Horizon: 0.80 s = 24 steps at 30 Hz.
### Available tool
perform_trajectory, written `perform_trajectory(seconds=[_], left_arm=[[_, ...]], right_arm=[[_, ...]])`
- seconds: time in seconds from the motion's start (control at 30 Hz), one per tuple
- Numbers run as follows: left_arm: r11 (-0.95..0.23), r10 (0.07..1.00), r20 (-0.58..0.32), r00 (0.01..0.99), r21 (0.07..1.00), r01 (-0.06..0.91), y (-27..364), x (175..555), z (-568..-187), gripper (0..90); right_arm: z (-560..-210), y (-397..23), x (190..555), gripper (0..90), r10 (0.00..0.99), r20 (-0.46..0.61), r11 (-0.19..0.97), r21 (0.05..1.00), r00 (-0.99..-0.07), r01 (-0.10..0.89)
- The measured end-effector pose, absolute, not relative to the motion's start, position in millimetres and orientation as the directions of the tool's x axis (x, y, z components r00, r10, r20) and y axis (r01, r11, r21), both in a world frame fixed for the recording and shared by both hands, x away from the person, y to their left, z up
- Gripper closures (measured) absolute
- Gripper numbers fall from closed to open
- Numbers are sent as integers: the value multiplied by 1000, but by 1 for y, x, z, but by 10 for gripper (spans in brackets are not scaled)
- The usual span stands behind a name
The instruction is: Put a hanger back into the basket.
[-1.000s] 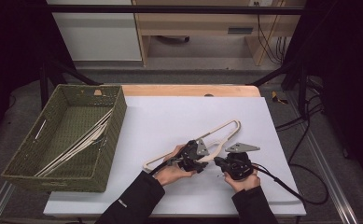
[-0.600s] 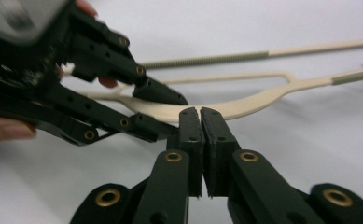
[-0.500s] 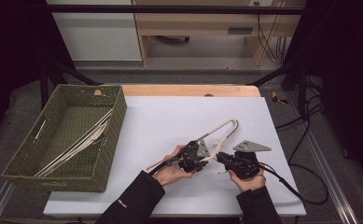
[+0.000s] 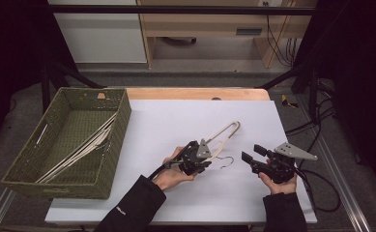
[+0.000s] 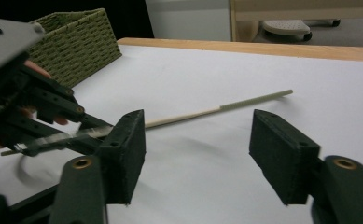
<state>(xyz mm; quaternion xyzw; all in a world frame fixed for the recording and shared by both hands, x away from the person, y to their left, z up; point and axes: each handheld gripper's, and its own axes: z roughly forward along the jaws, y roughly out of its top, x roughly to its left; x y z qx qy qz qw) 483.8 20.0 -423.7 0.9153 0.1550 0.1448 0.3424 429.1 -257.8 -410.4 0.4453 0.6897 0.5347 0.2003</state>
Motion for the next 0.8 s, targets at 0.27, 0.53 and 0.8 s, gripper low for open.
perform_trajectory(seconds=[0.27, 0.53, 0.8], left_arm=[[-698, 436, 164, 885, 683, 217, 33, 486, -411, 792], [-669, 506, 159, 848, 692, 270, 53, 494, -397, 825], [-605, 585, 130, 801, 727, 324, 68, 504, -392, 855]], right_arm=[[-420, -263, 431, 182, 832, 189, 34, 921, -521, 388], [-428, -262, 433, 122, 829, 196, 42, 912, -523, 407], [-431, -262, 434, 81, 824, 197, 42, 914, -531, 404]])
